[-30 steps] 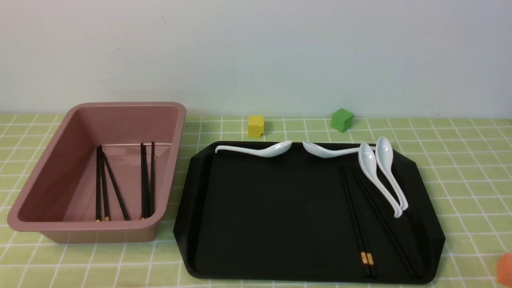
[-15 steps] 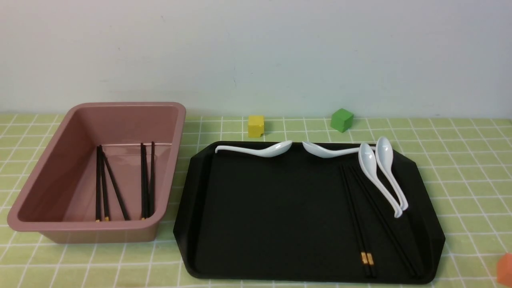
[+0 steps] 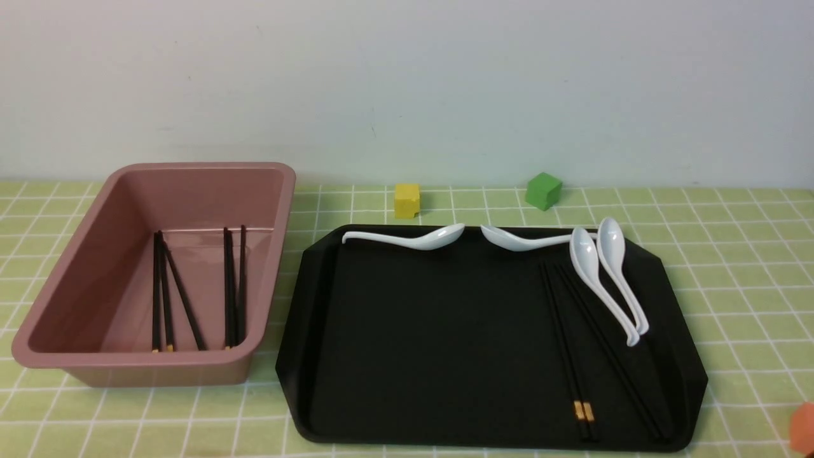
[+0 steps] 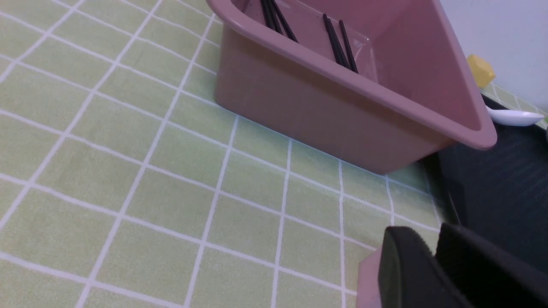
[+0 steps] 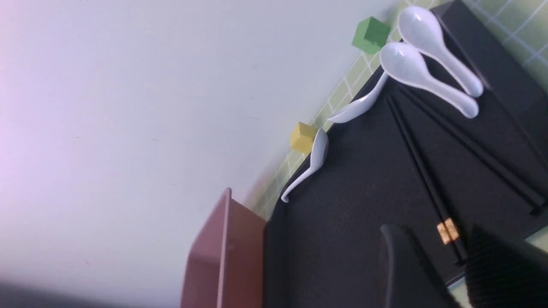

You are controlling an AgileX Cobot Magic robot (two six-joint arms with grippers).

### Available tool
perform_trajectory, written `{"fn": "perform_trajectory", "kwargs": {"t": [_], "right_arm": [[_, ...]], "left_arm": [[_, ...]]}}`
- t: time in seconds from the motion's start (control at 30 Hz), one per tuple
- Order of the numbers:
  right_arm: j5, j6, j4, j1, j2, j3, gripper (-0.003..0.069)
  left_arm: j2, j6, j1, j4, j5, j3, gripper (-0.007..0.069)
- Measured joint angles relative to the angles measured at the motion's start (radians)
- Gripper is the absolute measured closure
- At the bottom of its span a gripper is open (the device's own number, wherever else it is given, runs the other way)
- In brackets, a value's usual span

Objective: On green tablecloth take chopsticks from black tray and put them in box.
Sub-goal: 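Move the gripper over the chopsticks on the black tray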

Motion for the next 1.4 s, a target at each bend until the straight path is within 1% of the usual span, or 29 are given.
{"fn": "perform_trajectory", "kwargs": {"t": [0.1, 0.17, 0.27, 0.3, 0.33, 0.37, 0.4, 0.43, 0.47, 0.5, 0.57, 0.63, 0.7, 0.73, 0.77, 0.8, 0.87, 0.93, 0.97, 1.0, 1.03, 1.07, 1.13, 1.17, 1.23, 1.37, 1.4], "right_arm": [[0.0, -0.006, 0.018, 0.0, 0.0, 0.0, 0.0419], [0.005, -0.036, 0.021, 0.0, 0.0, -0.01, 0.0419], [0.005, -0.155, 0.019, 0.0, 0.0, -0.1, 0.0419], [0.003, -0.231, 0.01, 0.0, 0.005, -0.157, 0.0424], [0.001, -0.288, 0.0, 0.0, 0.019, -0.211, 0.0433], [0.004, -0.31, -0.008, 0.0, 0.032, -0.244, 0.0442], [0.017, -0.387, -0.028, 0.0, 0.07, -0.326, 0.0468], [0.032, -0.417, -0.042, 0.0, 0.094, -0.349, 0.0485], [0.06, -0.455, -0.063, 0.0, 0.14, -0.408, 0.0511], [0.132, -0.512, -0.109, 0.0, 0.218, -0.488, 0.0561], [0.258, -0.551, -0.178, 0.0, 0.321, -0.571, 0.0627], [0.398, -0.565, -0.245, 0.0, 0.449, -0.644, 0.0664], [0.551, -0.563, -0.308, 0.0, 0.614, -0.699, 0.067], [0.595, -0.562, -0.321, 0.0, 0.689, -0.712, 0.067], [0.653, -0.562, -0.33, 0.0, 0.775, -0.721, 0.0666], [0.66, -0.563, -0.33, 0.0, 0.803, -0.722, 0.0666], [0.697, -0.593, -0.305, 0.0, 0.955, -0.725, 0.0656], [0.7, -0.647, -0.249, 0.0, 1.06, -0.733, 0.0642], [0.7, -0.653, -0.241, 0.0, 1.07, -0.734, 0.064], [0.7, -0.697, -0.196, 0.001, 1.134, -0.747, 0.0624], [0.697, -0.72, -0.177, 0.003, 1.161, -0.754, 0.0613], [0.686, -0.745, -0.161, 0.012, 1.221, -0.774, 0.0594], [0.671, -0.756, -0.163, 0.033, 1.278, -0.801, 0.0566], [0.666, -0.756, -0.167, 0.047, 1.31, -0.808, 0.0555], [0.651, -0.72, -0.202, 0.095, 1.4, -0.857, 0.0507], [0.584, -0.604, -0.298, 0.164, 1.514, -0.935, 0.0403], [0.57, -0.585, -0.313, 0.173, 1.529, -0.943, 0.0388]], "left_arm": [[0.0, 0.0, 0.0, 0.0, 0.0, 0.0, 0.0495], [0.0, 0.0, 0.0, 0.0, 0.0, 0.0, 0.0494], [0.0, 0.0, 0.0, 0.0, 0.0, 0.0, 0.0493], [0.0, 0.0, 0.0, 0.0, 0.0, 0.0, 0.0492], [0.0, 0.0, 0.0, 0.0, 0.0, 0.0, 0.0491], [0.0, 0.0, 0.0, 0.0, 0.0, 0.0, 0.0491], [0.0, 0.0, 0.0, 0.0, 0.0, 0.0, 0.049], [0.0, 0.0, 0.0, 0.0, 0.0, 0.0, 0.0489], [0.0, 0.0, 0.0, 0.0, 0.0, 0.0, 0.0488], [0.0, 0.0, 0.0, 0.0, 0.0, 0.0, 0.0486], [0.0, 0.0, 0.0, 0.0, 0.0, 0.0, 0.0482], [0.0, 0.0, 0.0, 0.0, 0.0, 0.0, 0.0481], [0.0, 0.0, 0.0, 0.0, 0.0, 0.0, 0.0479], [0.0, 0.0, 0.0, 0.0, 0.0, 0.0, 0.0478], [0.0, 0.0, 0.0, 0.0, 0.0, 0.0, 0.0476], [0.0, 0.0, 0.0, 0.0, 0.0, 0.0, 0.0476], [0.0, 0.0, 0.0, 0.0, 0.0, 0.0, 0.0475], [0.0, 0.0, 0.0, 0.0, 0.0, 0.0, 0.047], [0.0, 0.0, 0.0, 0.0, 0.0, 0.0, 0.047], [0.0, 0.0, 0.0, 0.0, 0.0, 0.0, 0.0468], [0.0, 0.0, 0.0, 0.0, 0.0, 0.0, 0.0468], [0.0, 0.0, 0.0, 0.0, 0.0, 0.0, 0.0466], [0.0, 0.0, 0.0, 0.0, 0.0, 0.0, 0.0464], [0.0, 0.0, 0.0, 0.0, 0.0, 0.0, 0.0463], [0.0, 0.0, 0.0, 0.0, 0.0, 0.0, 0.046], [0.0, 0.0, 0.0, 0.0, 0.0, 0.0, 0.0459], [0.0, 0.0, 0.0, 0.0, 0.0, 0.0, 0.0459]]}}
